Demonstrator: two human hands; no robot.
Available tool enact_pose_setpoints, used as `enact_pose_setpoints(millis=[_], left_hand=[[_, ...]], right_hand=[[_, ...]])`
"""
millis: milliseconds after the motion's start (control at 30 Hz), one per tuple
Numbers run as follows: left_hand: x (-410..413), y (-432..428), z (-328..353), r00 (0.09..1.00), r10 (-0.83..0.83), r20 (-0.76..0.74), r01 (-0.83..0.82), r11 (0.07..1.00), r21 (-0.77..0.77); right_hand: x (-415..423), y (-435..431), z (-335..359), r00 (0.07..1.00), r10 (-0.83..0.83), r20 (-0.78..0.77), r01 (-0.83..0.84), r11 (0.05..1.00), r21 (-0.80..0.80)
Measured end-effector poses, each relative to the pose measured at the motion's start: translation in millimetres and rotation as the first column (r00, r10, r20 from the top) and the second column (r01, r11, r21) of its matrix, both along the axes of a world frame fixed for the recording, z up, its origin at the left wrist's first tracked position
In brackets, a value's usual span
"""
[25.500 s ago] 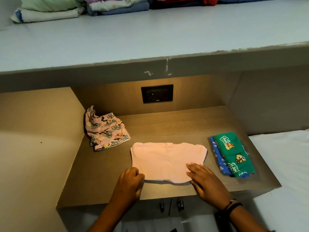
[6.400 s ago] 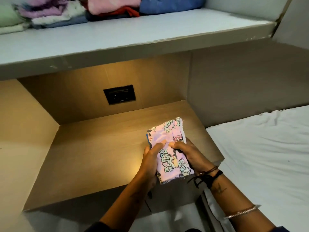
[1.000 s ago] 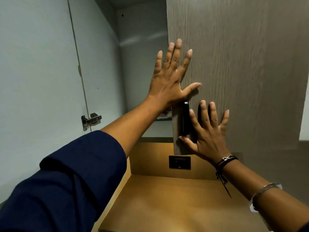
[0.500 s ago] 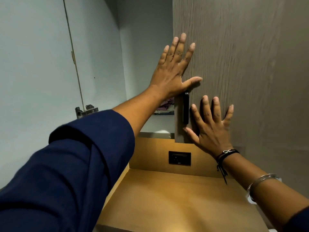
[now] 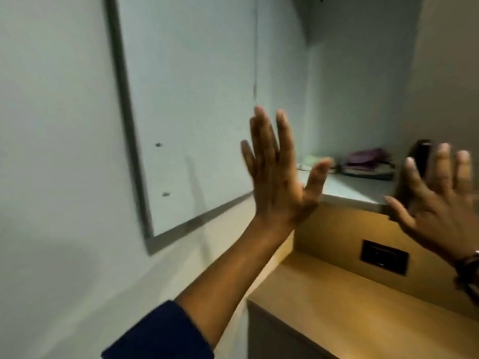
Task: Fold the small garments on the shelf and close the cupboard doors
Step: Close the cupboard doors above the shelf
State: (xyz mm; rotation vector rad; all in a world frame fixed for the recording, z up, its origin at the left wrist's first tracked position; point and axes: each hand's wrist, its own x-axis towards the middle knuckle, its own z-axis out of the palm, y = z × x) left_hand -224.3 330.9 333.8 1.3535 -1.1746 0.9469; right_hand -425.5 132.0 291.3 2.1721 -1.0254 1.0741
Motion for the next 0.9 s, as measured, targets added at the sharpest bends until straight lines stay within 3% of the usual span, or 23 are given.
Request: enact_pose_setpoints(millis=[167, 300, 367, 467, 533, 633, 800, 900], left_hand=[[84.0, 147.8, -39.9, 0.938, 0.312, -0.150, -0.335, 0.927, -0.166], [128.3, 194.8, -65.3, 0.916, 0.324, -0.235, -0.320, 0.946, 0.056], [135.7, 185.1, -81.9, 0.909, 0.292, -0.299, -0.238, 0.950, 0.205], [136.8, 164.3, -91.6, 0.836, 0.220, -0.503, -0.069, 0.951, 0.301], [132.4, 154.2, -92.1, 0.820, 0.198, -0.538, -0.011, 0.944, 0.330], [127.2, 150.9, -91.9, 0.797, 0.130, -0.590, 0.034, 0.965, 0.259], [112.2, 148.2, -106.8, 0.861, 0.066, -0.505, 0.034, 0.982, 0.186], [90.5, 132.4, -113.4, 0.952, 0.022, -0.305, 0.020, 0.991, 0.132]], right_hand=[[105.1, 87.5, 57.7, 0.944, 0.324, -0.066, -0.331, 0.916, -0.227], [202.7, 179.8, 113.0, 0.826, 0.478, -0.300, -0.563, 0.728, -0.390], [243.4, 211.4, 137.7, 0.777, 0.439, -0.451, -0.618, 0.666, -0.418], [282.6, 243.5, 167.3, 0.728, 0.331, -0.600, -0.640, 0.642, -0.423], [293.9, 251.6, 178.8, 0.723, 0.245, -0.646, -0.618, 0.647, -0.446], [294.5, 254.0, 184.1, 0.726, 0.182, -0.664, -0.603, 0.634, -0.485], [261.4, 249.8, 183.6, 0.745, 0.173, -0.645, -0.602, 0.593, -0.536], [221.3, 235.6, 184.2, 0.761, 0.171, -0.626, -0.585, 0.599, -0.547]])
